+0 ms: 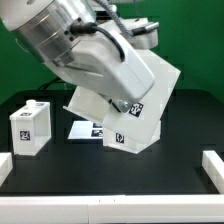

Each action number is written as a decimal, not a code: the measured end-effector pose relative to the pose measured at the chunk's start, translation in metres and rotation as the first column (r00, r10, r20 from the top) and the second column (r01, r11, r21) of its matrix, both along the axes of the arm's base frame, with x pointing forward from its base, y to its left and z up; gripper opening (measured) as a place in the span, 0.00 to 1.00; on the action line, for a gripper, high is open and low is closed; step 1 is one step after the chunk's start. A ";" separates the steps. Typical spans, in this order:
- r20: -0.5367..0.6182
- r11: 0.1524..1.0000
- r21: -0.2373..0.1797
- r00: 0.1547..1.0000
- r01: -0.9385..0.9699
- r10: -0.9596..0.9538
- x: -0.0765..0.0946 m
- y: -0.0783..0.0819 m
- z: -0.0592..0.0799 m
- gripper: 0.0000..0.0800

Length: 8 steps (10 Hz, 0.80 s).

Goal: Assemble drawer

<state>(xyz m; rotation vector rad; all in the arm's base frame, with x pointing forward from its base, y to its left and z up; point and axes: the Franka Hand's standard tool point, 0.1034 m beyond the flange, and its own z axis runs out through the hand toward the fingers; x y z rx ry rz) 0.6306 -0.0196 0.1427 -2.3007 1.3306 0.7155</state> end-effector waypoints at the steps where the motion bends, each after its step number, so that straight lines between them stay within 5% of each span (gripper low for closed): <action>1: 0.000 1.000 0.000 1.000 -0.001 0.001 0.000 0.001 0.000 0.04; 5: 0.020 0.974 -0.057 0.975 0.221 -0.220 0.020 0.017 -0.026 0.04; 8: 0.035 0.959 -0.081 0.962 0.272 -0.270 0.032 0.035 -0.031 0.04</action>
Offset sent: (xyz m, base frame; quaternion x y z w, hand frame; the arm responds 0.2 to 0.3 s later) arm 0.0172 0.0430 -0.0195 0.1605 -0.0170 0.1781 0.9707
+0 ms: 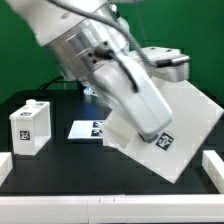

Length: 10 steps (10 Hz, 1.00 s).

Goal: Assemble drawer

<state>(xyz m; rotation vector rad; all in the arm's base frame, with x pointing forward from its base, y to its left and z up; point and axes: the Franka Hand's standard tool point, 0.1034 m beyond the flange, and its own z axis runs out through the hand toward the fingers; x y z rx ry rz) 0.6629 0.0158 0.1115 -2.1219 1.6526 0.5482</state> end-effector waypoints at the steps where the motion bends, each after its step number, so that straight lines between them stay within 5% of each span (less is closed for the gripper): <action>1: 0.001 1.000 -0.002 1.000 0.001 -0.001 0.000 -0.002 -0.001 0.04; 6: 0.028 0.996 -0.010 0.996 0.084 -0.084 0.002 0.002 -0.007 0.04; 10: -0.057 0.984 0.117 0.990 0.135 -0.129 -0.011 -0.016 -0.027 0.04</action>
Offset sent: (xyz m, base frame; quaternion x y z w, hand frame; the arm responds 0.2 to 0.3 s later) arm -0.0201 0.0126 0.0161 0.1817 -0.1519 0.1791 0.9549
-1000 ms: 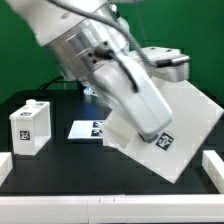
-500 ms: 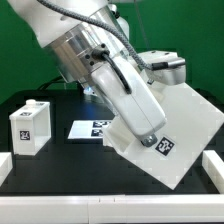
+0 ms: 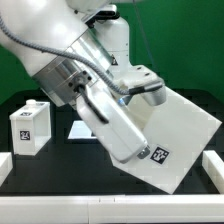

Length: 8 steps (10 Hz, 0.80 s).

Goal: Assemble drawer

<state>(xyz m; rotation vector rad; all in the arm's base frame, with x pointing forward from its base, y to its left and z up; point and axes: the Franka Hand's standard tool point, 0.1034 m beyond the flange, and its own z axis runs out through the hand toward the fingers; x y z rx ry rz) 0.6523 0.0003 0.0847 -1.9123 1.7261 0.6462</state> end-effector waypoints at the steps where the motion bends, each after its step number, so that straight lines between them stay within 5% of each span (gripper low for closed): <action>1: -0.025 0.999 0.051 1.000 0.005 -0.004 -0.009 -0.008 -0.007 0.04; 3: -0.070 0.995 0.104 0.998 0.001 0.006 -0.019 -0.020 -0.014 0.04; 6: -0.072 0.996 0.092 0.997 0.012 -0.005 -0.019 -0.021 -0.020 0.04; 8: -0.066 0.998 0.045 0.997 0.051 -0.048 -0.018 -0.017 -0.033 0.04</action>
Offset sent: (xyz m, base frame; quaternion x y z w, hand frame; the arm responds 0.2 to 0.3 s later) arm 0.0000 0.0000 0.0000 0.0000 -0.0650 0.0000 0.9979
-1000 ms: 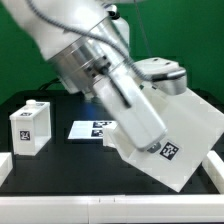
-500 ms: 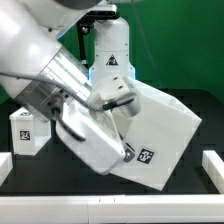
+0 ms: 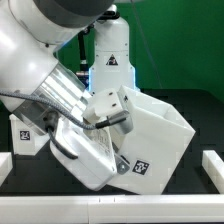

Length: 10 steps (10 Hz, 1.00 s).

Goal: Assemble drawer

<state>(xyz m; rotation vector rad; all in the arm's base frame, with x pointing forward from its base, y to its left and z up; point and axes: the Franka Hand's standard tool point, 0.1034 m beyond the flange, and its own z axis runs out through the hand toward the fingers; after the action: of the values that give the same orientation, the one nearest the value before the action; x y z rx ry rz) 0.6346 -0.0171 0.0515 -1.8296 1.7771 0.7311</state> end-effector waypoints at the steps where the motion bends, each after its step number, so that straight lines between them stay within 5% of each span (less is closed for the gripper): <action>1: 0.001 1.000 -0.011 1.000 0.010 -0.010 0.003 0.007 -0.002 0.04; 6: -0.057 0.999 -0.002 0.998 0.041 -0.041 0.011 0.057 -0.002 0.04; 10: -0.052 1.000 0.006 0.998 0.030 -0.029 0.010 0.060 -0.003 0.04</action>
Offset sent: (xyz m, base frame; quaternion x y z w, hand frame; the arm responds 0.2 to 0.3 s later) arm 0.0191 0.0417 -0.0065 -0.0045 0.0094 0.0469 0.9988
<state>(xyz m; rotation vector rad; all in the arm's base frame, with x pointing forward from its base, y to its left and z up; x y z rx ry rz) 0.6441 0.0424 0.0481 -1.7913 1.8280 0.7795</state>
